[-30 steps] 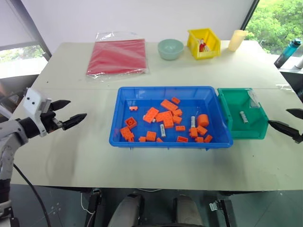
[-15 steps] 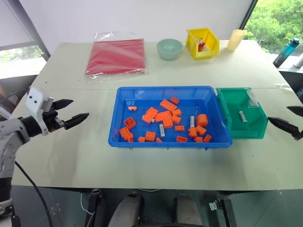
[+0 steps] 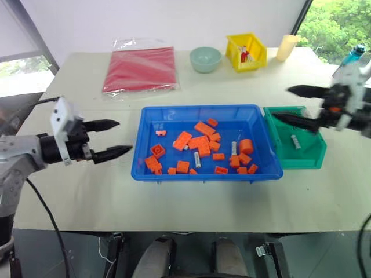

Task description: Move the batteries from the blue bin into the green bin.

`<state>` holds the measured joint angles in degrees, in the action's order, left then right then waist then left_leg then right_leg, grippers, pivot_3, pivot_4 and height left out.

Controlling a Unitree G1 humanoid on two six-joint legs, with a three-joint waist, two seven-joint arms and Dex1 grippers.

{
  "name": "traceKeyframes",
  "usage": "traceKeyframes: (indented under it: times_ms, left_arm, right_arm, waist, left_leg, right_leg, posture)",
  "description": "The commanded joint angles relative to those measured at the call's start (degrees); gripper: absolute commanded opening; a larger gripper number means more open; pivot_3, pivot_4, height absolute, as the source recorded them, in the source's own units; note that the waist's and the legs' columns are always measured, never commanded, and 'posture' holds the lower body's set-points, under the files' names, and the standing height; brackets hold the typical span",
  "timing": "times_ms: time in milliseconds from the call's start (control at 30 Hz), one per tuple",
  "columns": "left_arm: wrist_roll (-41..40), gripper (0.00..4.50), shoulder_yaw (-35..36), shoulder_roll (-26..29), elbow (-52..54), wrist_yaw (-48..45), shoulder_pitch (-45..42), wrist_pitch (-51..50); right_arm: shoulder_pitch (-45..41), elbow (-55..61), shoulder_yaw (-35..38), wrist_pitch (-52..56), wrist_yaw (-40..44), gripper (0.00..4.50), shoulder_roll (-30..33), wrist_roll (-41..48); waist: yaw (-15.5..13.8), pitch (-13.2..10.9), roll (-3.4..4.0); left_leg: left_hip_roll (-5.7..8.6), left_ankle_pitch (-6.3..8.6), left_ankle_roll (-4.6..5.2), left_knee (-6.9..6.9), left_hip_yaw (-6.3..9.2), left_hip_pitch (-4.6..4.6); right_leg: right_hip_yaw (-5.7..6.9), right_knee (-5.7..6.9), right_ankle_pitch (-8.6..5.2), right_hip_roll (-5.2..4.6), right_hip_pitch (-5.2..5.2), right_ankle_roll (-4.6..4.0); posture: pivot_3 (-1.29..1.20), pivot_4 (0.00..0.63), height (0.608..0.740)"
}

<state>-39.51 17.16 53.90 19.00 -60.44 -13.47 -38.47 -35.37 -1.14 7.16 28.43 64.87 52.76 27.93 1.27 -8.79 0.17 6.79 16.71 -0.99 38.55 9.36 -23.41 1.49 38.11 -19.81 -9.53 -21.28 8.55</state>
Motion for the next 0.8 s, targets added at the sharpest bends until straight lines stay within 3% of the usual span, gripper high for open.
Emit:
traceKeyframes:
  times_ms: [33, 167, 267, 500, 800]
  left_arm:
    - [-1.34, 4.50, -0.34, 1.50, 4.24, -1.06, 0.51, -0.40]
    - [-1.22, 4.50, -1.06, 1.19, 6.68, -0.73, 2.19, -0.58]
    - [-1.17, 4.50, -1.55, 0.61, 7.30, 0.19, 2.72, -0.75]
    - [-1.60, 4.50, -2.31, -0.37, 6.71, 2.28, 1.49, -1.28]
    - [-1.66, 4.50, -3.77, -1.17, 6.24, 3.76, -0.78, -1.33]
  right_arm:
    - [-8.47, 0.46, -9.84, -2.57, -2.10, 4.44, -8.07, -5.52]
    - [-10.79, -2.31, -17.95, -9.95, -6.69, 4.44, -16.74, -14.45]
    - [-7.11, -1.15, -22.98, -16.86, -8.65, 4.44, -21.20, -19.41]
    - [-4.10, -6.03, -29.50, -31.09, -12.70, 4.44, -25.53, -30.20]
    - [-6.44, -16.63, -31.45, -39.86, -18.95, 4.44, -30.07, -38.49]
  waist:
    - [0.09, -0.02, -0.02]
    - [0.30, -0.01, -0.04]
    - [-0.13, -0.02, -0.09]
    - [0.76, -0.02, -0.08]
    - [2.05, -0.02, -0.08]
  left_leg:
    - [0.00, 0.00, 0.00, 0.00, 0.00, 0.00]
    - [-0.01, -0.02, -0.03, -0.11, 0.03, -0.03]
    - [0.07, -0.02, -0.03, -0.23, 0.11, -0.03]
    - [0.12, -0.12, -0.18, -0.27, 0.21, 0.00]
    - [0.04, -0.15, -0.24, -0.36, 0.24, 0.05]
  right_leg:
    - [0.00, 0.00, 0.00, 0.00, 0.00, 0.00]
    - [-0.01, 0.05, 0.00, 0.01, -0.12, 0.00]
    - [0.00, 0.10, 0.00, -0.01, -0.18, 0.00]
    - [0.00, 0.16, 0.01, 0.03, -0.19, -0.01]
    - [0.00, 0.23, 0.00, 0.13, -0.22, -0.01]
  posture:
    - [0.00, 0.150, 0.717]
    - [0.00, 0.150, 0.717]
    - [0.00, 0.150, 0.717]
    - [0.00, 0.150, 0.717]
    - [0.00, 0.150, 0.717]
